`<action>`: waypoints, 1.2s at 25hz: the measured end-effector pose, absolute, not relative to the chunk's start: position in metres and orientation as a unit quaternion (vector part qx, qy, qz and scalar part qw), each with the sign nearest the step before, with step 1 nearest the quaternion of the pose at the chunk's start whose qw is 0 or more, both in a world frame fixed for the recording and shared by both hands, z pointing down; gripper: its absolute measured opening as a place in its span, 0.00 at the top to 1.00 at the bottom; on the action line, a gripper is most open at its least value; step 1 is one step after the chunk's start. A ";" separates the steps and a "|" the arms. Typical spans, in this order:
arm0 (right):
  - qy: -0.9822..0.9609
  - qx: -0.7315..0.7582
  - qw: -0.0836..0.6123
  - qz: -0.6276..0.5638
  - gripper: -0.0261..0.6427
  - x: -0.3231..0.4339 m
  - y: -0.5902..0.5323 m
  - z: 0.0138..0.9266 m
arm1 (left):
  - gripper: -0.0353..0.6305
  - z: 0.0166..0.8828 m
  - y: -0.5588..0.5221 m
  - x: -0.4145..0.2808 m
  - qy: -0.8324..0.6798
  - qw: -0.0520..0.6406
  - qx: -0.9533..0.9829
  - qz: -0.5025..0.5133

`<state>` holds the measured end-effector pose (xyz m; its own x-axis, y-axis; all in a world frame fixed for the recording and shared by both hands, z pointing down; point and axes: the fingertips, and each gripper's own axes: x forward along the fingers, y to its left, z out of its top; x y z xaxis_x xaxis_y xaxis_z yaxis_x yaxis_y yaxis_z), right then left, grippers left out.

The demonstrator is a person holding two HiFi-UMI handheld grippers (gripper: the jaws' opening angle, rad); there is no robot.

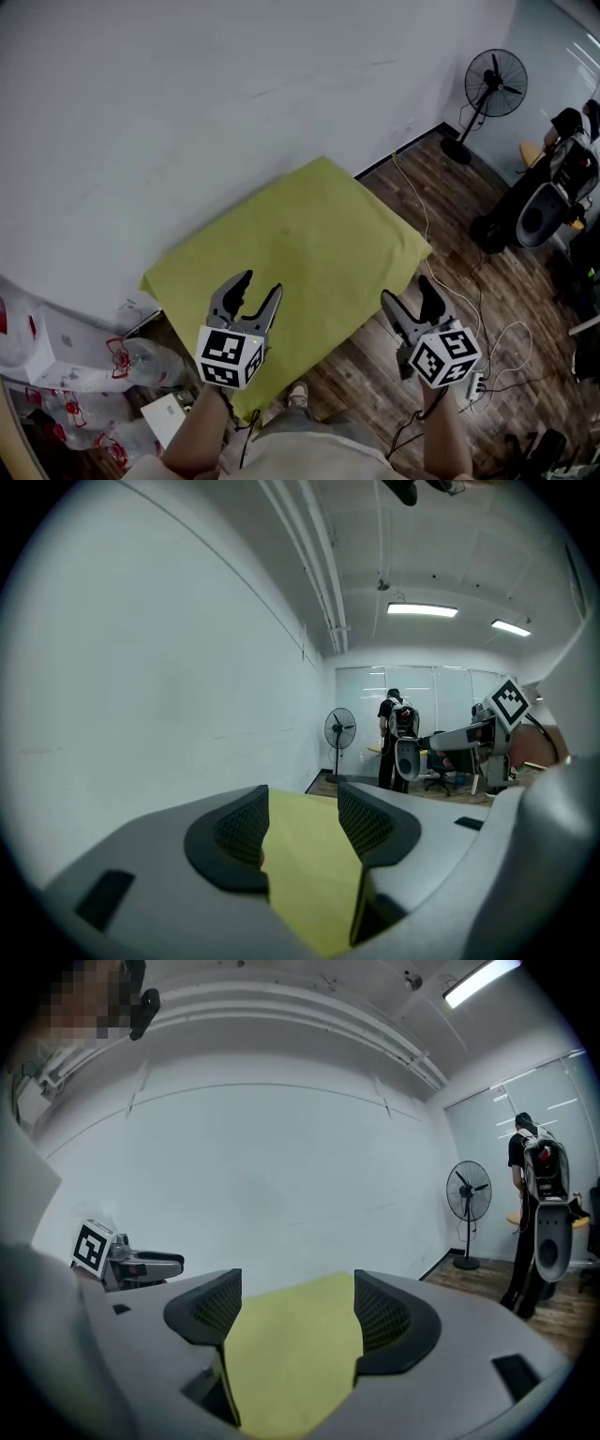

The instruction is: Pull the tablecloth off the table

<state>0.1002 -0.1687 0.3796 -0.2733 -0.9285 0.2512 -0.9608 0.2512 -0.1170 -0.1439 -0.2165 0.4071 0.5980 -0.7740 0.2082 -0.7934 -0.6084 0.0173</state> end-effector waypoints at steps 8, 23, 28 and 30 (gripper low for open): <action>-0.788 0.586 0.138 0.125 0.41 0.112 -0.247 0.448 | 0.60 0.473 -0.273 -0.124 -0.438 0.095 0.881 0.149; -0.784 0.542 0.196 0.229 0.40 0.163 -0.317 0.597 | 0.57 0.590 -0.318 -0.074 -0.447 0.189 0.845 0.224; -0.784 0.530 0.207 0.249 0.40 0.174 -0.328 0.632 | 0.56 0.625 -0.327 -0.060 -0.452 0.212 0.833 0.237; -0.782 0.529 0.209 0.255 0.40 0.179 -0.332 0.645 | 0.56 0.639 -0.330 -0.057 -0.459 0.232 0.826 0.230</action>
